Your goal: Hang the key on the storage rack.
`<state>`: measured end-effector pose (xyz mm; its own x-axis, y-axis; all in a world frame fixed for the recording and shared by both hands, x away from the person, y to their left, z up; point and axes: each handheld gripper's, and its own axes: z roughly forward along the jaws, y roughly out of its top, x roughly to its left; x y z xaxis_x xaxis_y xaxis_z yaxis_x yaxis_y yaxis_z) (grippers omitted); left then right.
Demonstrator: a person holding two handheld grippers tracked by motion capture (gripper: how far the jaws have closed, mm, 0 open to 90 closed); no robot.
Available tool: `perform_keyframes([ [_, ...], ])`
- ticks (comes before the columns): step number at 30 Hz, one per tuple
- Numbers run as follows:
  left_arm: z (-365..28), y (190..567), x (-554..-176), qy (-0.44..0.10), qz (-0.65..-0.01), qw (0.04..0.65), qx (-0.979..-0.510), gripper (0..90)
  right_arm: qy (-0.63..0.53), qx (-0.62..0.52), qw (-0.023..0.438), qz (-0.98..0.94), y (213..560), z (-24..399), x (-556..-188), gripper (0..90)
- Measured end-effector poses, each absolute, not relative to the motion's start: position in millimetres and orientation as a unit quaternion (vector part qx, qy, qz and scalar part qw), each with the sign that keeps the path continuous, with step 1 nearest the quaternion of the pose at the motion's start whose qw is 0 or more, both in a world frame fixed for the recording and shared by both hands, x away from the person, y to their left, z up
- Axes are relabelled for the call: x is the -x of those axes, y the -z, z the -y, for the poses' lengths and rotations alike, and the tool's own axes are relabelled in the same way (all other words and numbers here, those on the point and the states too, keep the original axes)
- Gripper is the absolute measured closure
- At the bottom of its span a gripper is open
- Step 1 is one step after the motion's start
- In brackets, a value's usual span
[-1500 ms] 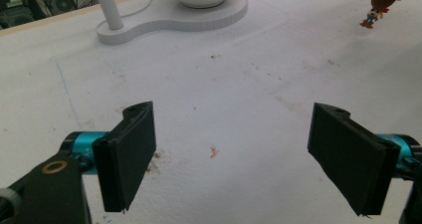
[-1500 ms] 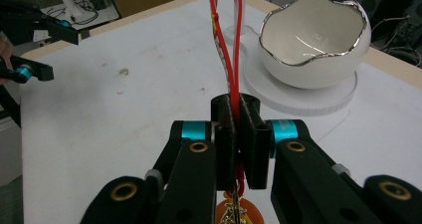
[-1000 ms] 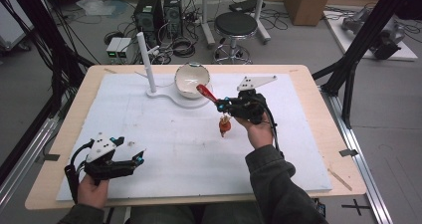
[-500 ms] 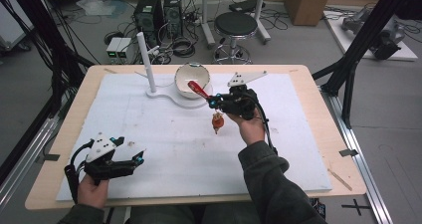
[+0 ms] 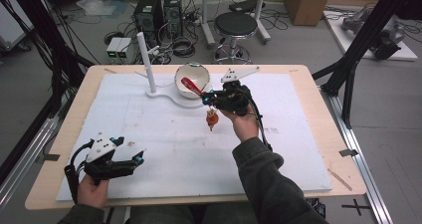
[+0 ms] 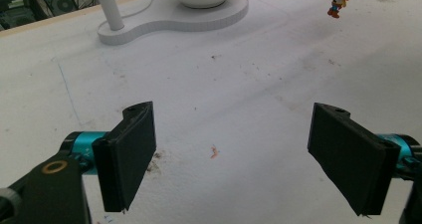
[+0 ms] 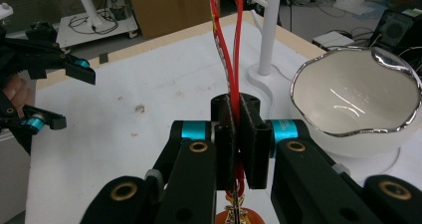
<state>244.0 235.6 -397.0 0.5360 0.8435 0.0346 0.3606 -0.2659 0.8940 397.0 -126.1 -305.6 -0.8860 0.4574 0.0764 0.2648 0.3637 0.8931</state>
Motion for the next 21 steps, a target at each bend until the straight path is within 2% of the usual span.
perform_keyframes([
  [21, -236, 398, -245, -0.267, -0.407, 0.455, -0.746, 19.5, -0.532, -0.204, 0.082, -0.818, 302, 89, -415, 85.7],
])
